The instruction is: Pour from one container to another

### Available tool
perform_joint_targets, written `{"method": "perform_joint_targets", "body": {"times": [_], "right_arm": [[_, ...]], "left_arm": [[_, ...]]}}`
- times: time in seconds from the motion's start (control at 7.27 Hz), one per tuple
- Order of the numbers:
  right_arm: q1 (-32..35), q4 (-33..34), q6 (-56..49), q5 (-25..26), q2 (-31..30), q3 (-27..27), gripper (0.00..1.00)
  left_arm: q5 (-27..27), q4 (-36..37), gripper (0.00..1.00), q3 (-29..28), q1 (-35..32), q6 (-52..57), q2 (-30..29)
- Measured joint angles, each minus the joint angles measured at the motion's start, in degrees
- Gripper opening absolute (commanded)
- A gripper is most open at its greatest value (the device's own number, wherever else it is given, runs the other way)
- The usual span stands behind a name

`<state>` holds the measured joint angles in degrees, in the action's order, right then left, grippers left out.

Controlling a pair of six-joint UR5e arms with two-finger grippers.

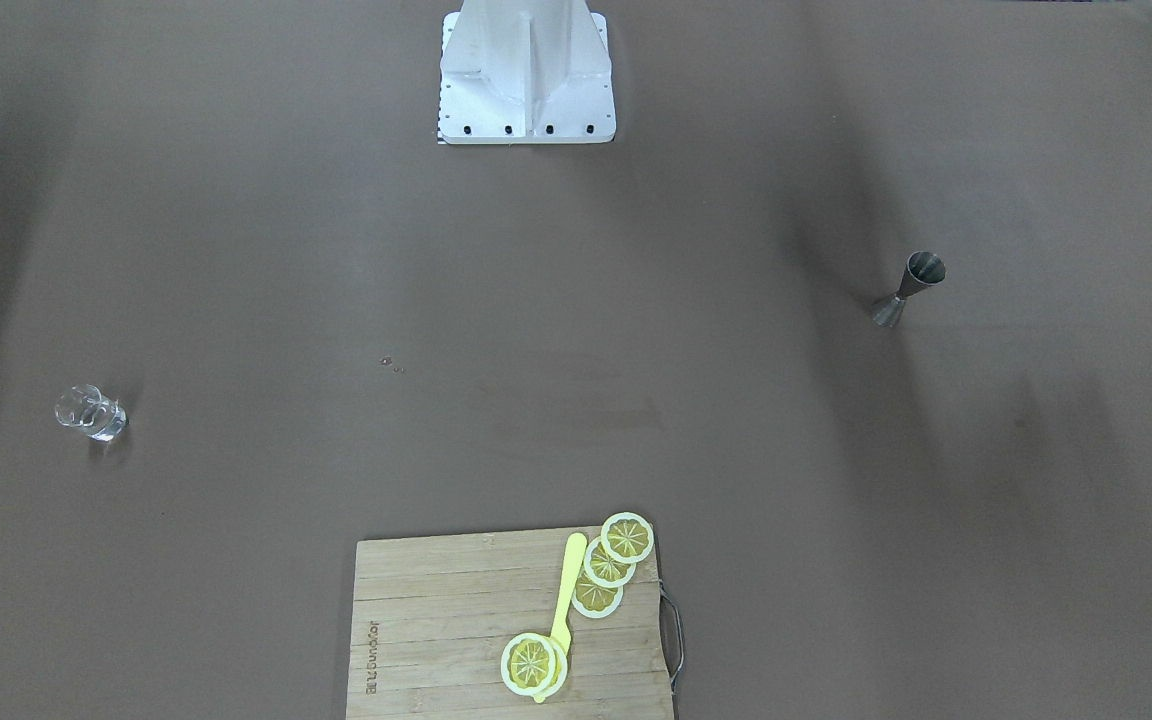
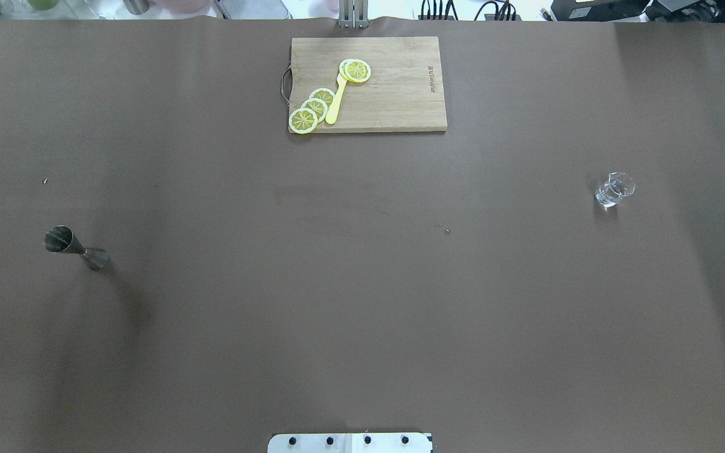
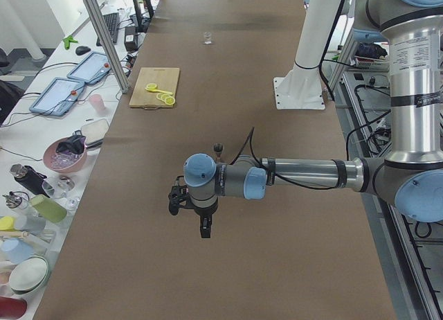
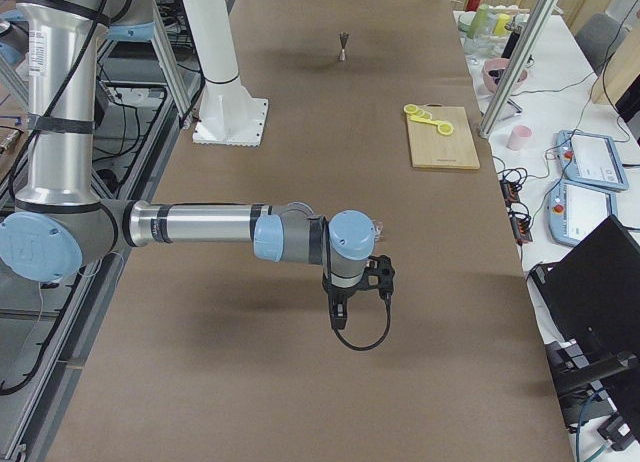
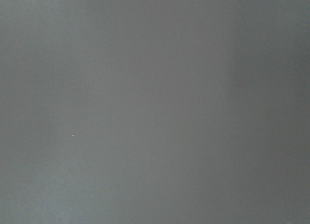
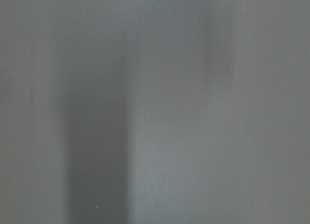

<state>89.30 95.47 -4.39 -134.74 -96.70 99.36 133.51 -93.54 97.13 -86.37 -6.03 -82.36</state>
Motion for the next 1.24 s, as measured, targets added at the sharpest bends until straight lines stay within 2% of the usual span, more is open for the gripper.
{"method": "perform_joint_targets", "body": {"times": [1.24], "right_arm": [[0.0,0.0,0.0,-0.9,-0.1,0.6,1.00]], "left_arm": [[-0.2,0.3,0.99,-0.3,0.0,-0.2,-0.7]]}}
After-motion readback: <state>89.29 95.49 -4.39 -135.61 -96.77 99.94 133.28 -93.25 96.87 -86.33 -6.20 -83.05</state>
